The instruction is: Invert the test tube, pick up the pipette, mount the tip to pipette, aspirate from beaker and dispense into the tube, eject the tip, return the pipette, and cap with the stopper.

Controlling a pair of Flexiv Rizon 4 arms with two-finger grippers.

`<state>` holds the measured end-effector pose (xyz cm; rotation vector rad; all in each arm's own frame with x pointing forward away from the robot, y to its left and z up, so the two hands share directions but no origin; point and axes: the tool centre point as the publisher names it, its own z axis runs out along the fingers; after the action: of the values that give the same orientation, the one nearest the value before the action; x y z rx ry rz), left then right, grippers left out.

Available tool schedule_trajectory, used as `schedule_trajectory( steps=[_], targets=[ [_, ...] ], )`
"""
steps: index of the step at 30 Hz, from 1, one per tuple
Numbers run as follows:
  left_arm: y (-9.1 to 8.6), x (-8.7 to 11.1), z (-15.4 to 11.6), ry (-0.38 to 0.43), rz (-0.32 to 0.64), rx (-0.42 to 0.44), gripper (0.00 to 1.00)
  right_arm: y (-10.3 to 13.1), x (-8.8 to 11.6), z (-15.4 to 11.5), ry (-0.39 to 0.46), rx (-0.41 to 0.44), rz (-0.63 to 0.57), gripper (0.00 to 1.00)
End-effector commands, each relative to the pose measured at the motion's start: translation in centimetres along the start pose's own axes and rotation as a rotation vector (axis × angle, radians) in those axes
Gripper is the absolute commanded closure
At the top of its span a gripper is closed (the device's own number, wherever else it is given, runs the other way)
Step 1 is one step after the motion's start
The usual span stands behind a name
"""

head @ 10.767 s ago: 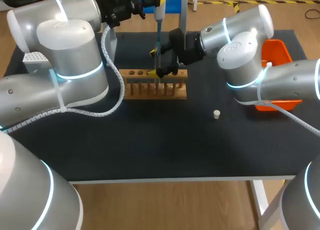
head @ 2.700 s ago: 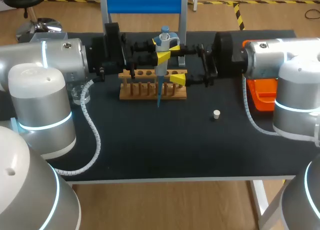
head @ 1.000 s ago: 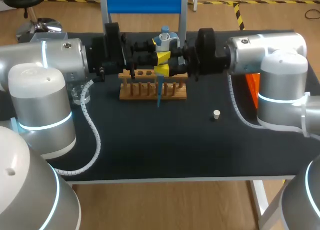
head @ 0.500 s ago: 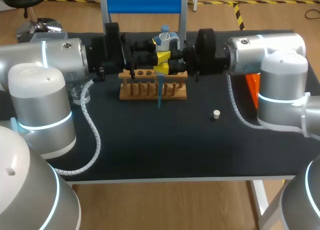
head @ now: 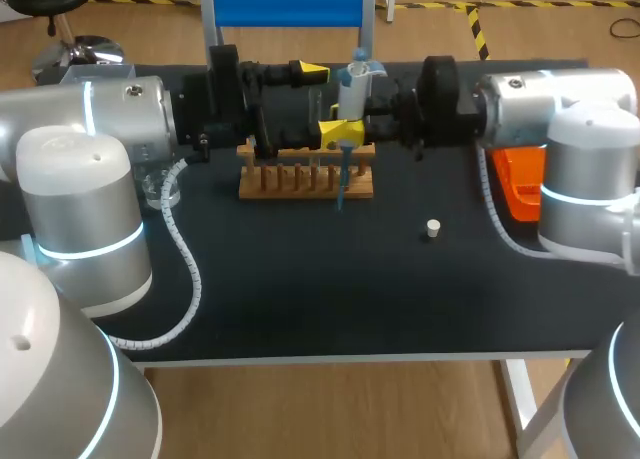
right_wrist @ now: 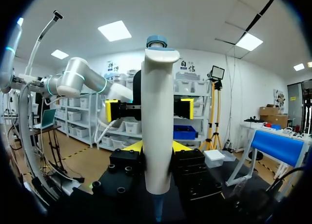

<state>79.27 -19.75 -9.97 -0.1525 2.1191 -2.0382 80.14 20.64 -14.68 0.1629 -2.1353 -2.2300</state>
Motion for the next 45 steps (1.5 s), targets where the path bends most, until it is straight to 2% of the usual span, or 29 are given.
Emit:
schedule_trajectory(
  steps=[1, 12, 22, 28, 45],
  targets=[
    [0.1, 0.0, 0.0, -0.001, 0.001, 0.003, 0.0, 0.5, 0.4, -3.9, 0.002, 0.017, -0.009, 1.0],
    [0.1, 0.0, 0.0, -0.001, 0.001, 0.003, 0.0, 1.4, -1.5, -12.3, 0.071, 0.021, -0.037, 1.0],
    [0.1, 0.0, 0.0, -0.001, 0.001, 0.003, 0.0, 2.4, -3.6, -19.4, 0.073, 0.051, -0.051, 1.0],
    [0.1, 0.0, 0.0, -0.001, 0.001, 0.003, 0.0, 2.1, -4.2, -22.5, 0.055, 0.079, -0.051, 1.0],
    [0.1, 0.0, 0.0, -0.001, 0.001, 0.003, 0.0, 2.3, -4.9, -30.3, 0.041, 0.055, -0.071, 1.0]
  ],
)
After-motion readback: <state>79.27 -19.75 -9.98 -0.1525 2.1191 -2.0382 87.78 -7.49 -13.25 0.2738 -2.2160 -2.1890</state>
